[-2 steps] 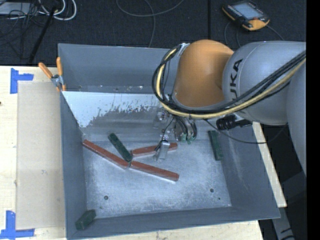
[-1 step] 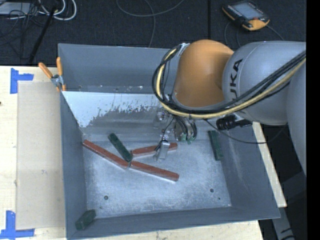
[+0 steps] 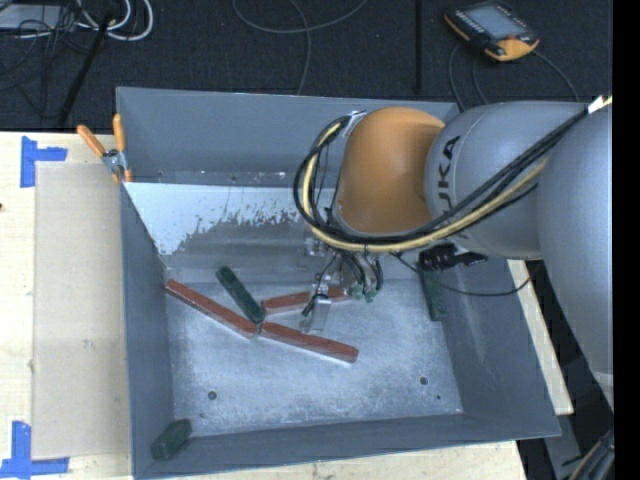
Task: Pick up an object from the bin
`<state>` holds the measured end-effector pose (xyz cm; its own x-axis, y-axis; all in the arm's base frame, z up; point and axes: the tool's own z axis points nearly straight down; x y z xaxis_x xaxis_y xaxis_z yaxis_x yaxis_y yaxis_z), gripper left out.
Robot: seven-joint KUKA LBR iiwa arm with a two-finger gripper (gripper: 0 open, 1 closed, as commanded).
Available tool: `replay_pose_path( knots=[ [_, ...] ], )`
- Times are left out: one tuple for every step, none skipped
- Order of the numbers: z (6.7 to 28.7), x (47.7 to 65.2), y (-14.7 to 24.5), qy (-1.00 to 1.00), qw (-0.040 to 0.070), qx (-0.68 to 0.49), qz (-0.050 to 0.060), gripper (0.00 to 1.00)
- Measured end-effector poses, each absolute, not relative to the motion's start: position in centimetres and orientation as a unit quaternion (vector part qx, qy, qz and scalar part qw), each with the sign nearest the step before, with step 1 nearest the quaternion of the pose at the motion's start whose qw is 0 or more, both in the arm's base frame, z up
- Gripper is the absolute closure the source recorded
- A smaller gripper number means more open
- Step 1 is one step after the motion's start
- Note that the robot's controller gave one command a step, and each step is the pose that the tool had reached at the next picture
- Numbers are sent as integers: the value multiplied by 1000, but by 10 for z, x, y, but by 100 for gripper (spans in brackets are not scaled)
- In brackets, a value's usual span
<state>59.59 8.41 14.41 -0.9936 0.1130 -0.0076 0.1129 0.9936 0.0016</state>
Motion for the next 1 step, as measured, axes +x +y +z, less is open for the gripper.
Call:
replay_pose_path(
  knots=[
    [85,597,85,999,1,37,0,0]
  ],
)
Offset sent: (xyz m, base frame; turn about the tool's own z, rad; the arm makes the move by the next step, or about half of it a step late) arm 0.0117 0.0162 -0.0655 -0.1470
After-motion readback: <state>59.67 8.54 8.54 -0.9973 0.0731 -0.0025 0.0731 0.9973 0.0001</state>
